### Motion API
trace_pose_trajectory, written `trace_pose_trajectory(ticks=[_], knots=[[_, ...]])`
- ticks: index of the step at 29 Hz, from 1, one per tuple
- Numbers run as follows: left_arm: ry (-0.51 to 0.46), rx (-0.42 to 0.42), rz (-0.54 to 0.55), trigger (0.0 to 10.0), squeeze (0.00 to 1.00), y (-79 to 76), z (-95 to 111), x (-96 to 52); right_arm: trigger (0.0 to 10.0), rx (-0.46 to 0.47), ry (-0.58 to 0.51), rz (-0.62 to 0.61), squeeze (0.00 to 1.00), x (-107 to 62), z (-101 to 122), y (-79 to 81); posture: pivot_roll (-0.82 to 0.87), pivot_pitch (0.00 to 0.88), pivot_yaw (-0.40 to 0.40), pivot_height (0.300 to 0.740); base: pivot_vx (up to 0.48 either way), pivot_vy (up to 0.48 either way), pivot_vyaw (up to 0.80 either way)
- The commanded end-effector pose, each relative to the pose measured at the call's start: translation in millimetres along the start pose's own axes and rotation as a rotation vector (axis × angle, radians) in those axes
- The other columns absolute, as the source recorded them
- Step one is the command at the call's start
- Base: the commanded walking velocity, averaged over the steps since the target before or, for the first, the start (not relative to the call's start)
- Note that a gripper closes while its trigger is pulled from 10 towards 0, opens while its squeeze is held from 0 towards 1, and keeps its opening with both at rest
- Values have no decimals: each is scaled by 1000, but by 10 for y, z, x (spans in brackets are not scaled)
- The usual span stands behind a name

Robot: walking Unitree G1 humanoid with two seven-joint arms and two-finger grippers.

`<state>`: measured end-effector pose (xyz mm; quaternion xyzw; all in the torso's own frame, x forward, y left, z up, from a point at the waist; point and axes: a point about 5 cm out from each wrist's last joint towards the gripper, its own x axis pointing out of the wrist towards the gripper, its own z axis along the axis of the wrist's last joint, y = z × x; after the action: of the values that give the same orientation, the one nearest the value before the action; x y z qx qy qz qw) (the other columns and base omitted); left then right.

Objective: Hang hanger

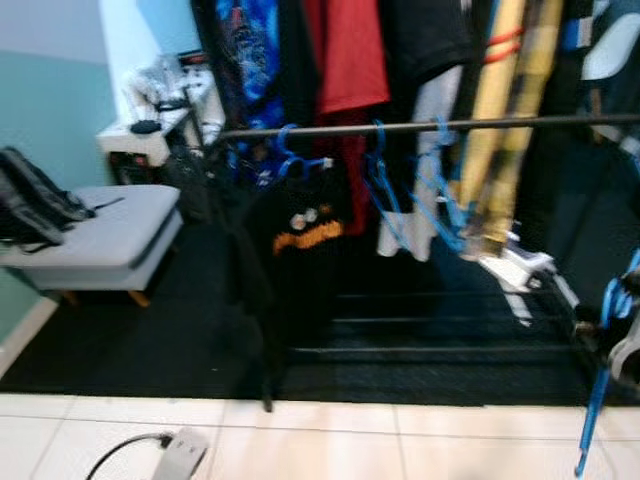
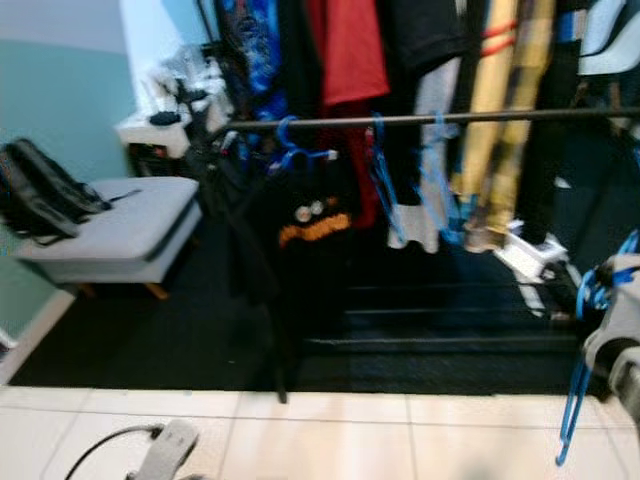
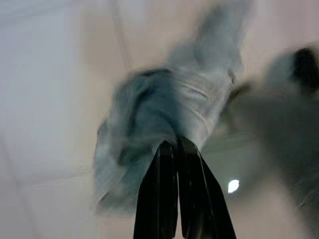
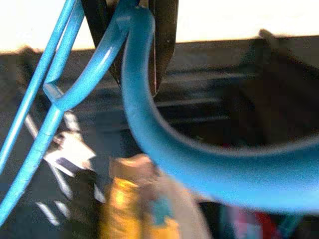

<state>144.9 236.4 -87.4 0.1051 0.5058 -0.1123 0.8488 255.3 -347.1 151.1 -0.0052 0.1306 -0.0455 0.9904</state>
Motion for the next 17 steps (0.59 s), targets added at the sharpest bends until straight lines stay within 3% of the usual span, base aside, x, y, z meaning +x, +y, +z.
trace_pose_trajectory(ticks=[1,2,3,4,8,17], knots=[[-24,21,5,10000,0,41,91,5,10000,38,11,29,0,-6,-10,12,-189,0,89,740,304,0,0],[-25,27,1,10000,0,28,102,12,10000,82,14,156,0,-37,28,126,-196,0,91,740,300,0,0],[-25,27,1,10000,0,28,102,12,10000,82,14,156,0,-37,28,126,-196,0,91,740,300,0,0],[-27,31,-2,10000,0,16,111,17,10000,112,17,253,0,-68,54,215,-195,0,90,740,304,0,0],[-39,35,-12,10000,0,-35,160,40,10000,182,20,400,0,-126,134,363,-191,0,88,740,302,0,0],[-37,36,-18,10000,0,-75,154,51,10000,245,-25,427,0,-168,331,318,-193,0,87,740,285,0,0]])
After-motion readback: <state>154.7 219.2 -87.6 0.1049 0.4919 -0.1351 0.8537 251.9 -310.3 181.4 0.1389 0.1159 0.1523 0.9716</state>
